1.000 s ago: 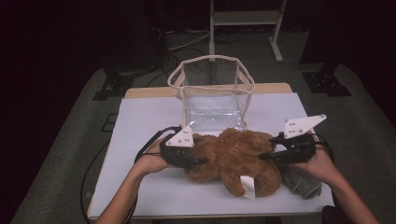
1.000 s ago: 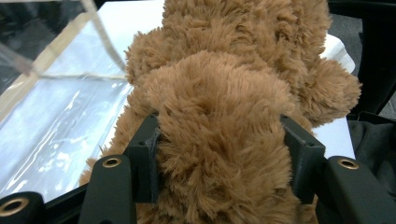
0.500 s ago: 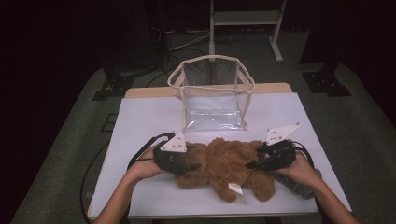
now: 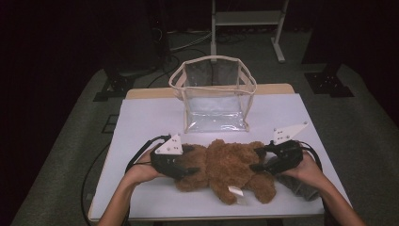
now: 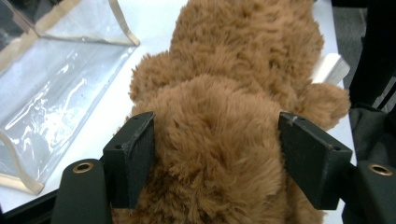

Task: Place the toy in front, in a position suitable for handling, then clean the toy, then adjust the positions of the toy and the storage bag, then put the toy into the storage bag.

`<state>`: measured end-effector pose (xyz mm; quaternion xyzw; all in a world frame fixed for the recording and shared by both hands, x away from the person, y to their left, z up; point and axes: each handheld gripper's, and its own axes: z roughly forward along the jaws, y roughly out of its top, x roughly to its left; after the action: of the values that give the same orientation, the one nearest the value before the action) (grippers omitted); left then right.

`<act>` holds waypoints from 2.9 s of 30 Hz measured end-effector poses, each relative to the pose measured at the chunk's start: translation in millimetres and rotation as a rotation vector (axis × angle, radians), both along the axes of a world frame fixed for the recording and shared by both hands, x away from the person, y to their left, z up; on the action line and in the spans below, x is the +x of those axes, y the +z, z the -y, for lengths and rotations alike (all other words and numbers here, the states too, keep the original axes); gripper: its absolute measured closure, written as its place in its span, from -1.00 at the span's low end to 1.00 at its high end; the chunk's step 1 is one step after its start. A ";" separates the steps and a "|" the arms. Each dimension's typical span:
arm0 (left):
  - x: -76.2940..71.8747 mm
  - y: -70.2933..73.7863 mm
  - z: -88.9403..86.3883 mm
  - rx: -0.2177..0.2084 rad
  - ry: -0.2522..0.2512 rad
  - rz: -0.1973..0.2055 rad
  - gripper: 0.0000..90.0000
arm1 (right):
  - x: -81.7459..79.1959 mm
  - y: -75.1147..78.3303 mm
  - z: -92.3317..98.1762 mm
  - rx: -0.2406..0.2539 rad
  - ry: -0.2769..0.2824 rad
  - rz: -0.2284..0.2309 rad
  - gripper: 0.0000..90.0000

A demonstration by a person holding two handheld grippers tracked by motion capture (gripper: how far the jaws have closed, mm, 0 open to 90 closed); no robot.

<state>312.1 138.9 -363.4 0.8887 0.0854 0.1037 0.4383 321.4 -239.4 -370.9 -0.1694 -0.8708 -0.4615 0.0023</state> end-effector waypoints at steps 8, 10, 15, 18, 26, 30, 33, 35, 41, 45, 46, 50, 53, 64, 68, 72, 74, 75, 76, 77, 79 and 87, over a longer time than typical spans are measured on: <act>-1.8 4.0 -0.6 -0.010 0.000 0.000 -0.52 | 0.7 14.1 9.0 0.004 -0.017 0.018 -0.19; -1.7 3.4 -1.0 -0.018 0.004 -0.007 -0.55 | 1.4 16.5 10.0 0.002 -0.021 0.018 -0.20; -1.0 3.2 -1.2 -0.015 0.006 -0.008 -0.62 | 6.7 21.1 11.6 0.002 -0.024 0.020 -0.25; -0.9 4.1 -1.7 -0.022 0.014 -0.009 -0.66 | 11.0 24.4 11.2 0.002 -0.026 0.018 -0.26; -2.4 7.2 -5.5 -0.027 0.024 -0.005 -0.74 | 23.9 37.1 5.6 -0.016 -0.020 0.021 -0.30; -3.3 7.4 -6.8 -0.023 0.028 -0.003 -0.78 | 31.1 43.8 1.9 -0.026 -0.015 0.017 -0.30; -4.0 7.1 -7.9 -0.018 0.034 -0.005 -0.79 | 37.2 49.7 -0.9 -0.024 -0.009 0.013 -0.31; -4.2 8.0 -9.3 -0.018 0.037 -0.002 -0.80 | 41.1 54.5 -3.5 -0.026 -0.010 0.012 -0.34; -3.4 10.5 -17.5 -0.028 0.050 0.004 -0.81 | 56.7 68.4 -15.8 -0.070 0.003 0.023 -0.39; -3.3 10.7 -21.1 -0.022 0.062 0.004 -0.84 | 69.3 76.1 -25.8 -0.095 0.024 0.041 -0.39; -3.2 10.9 -21.9 -0.021 0.064 0.007 -0.84 | 72.5 77.1 -28.6 -0.096 0.027 0.040 -0.39; -3.7 10.8 -24.1 -0.019 0.065 0.002 -0.84 | 82.6 78.9 -40.9 -0.117 0.043 0.033 -0.39; -4.2 11.7 -25.0 -0.028 0.066 0.004 -0.84 | 87.3 80.2 -48.1 -0.127 0.055 0.036 -0.39; -5.9 15.8 -27.4 -0.033 0.063 0.010 -0.84 | 94.2 87.5 -63.4 -0.140 0.084 0.042 -0.38; -6.3 15.2 -29.2 -0.039 0.063 0.005 -0.84 | 96.4 88.9 -68.1 -0.145 0.100 0.043 -0.39; -6.9 15.8 -32.1 -0.037 0.068 0.005 -0.84 | 100.3 89.7 -73.6 -0.153 0.113 0.043 -0.38; -7.5 16.9 -33.7 -0.041 0.068 0.010 -0.84 | 102.1 90.3 -76.8 -0.155 0.117 0.040 -0.38; -7.7 17.1 -33.9 -0.044 0.068 0.009 -0.84 | 102.8 90.6 -78.4 -0.157 0.120 0.039 -0.38; -7.8 17.3 -34.1 -0.044 0.068 0.010 -0.84 | 103.5 91.0 -79.9 -0.156 0.124 0.040 -0.38; -8.1 17.3 -34.2 -0.046 0.068 0.007 -0.84 | 103.9 91.5 -81.4 -0.158 0.127 0.038 -0.38; -8.1 17.1 -34.5 -0.041 0.066 0.008 -0.84 | 105.0 92.5 -84.6 -0.168 0.132 0.043 -0.38; -6.7 13.8 -36.0 -0.034 0.073 -0.010 -0.84 | 109.6 99.5 -91.2 -0.181 0.143 0.048 -0.38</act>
<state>305.4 174.8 -349.7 0.8780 0.1218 0.1141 0.4487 431.0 -148.2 -271.4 -0.0951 -0.9186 -0.3836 -0.0010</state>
